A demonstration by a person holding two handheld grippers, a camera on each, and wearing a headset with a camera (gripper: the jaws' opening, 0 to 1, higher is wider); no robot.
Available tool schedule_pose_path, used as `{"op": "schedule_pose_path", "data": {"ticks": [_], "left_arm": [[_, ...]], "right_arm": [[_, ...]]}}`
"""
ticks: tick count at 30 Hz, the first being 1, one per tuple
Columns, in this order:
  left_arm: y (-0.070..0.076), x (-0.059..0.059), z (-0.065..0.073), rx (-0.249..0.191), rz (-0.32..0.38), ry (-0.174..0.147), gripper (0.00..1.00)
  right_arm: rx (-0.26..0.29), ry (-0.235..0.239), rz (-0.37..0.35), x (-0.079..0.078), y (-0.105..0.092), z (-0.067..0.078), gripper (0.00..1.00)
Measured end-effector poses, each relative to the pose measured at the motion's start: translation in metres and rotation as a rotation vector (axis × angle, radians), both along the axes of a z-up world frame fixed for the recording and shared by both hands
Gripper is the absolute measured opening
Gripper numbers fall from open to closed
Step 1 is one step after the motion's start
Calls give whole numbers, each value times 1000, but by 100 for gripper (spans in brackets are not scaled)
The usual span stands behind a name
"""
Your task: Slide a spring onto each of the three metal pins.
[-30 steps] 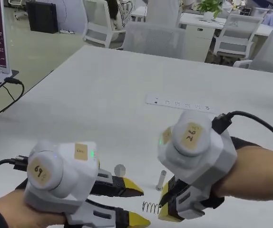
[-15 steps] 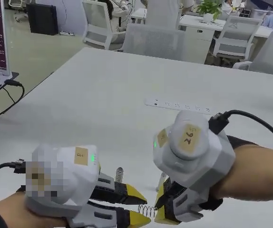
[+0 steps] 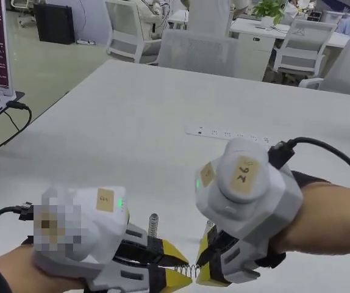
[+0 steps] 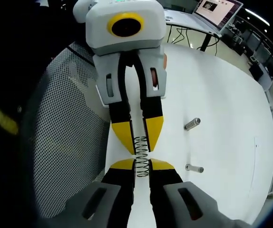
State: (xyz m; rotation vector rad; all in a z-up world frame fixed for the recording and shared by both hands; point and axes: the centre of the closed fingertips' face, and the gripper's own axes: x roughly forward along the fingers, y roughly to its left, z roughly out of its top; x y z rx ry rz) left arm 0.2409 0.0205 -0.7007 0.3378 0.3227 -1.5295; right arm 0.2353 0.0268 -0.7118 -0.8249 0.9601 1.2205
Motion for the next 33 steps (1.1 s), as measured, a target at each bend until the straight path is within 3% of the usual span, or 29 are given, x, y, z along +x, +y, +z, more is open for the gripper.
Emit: {"op": "schedule_pose_path", "data": {"ticks": [7,11,17,25,33], "left_arm": [[1,0,1,-2,-7,7,2],[2,-1,0,3,-6,11,2],[2,1,4,-14,3,16,3],[1,0,7,-30,0,22,3],[1,0,7,-31,2,20,3]], "right_arm": [[23,2,-12,1,1,1,9],[24,4,-20,1,-3,-1,15],[33,6,-43,1,-11,-5,17],[62,16,-73,1,-12,-14,14],[86,13,-80,2,-10,-7,9]]}}
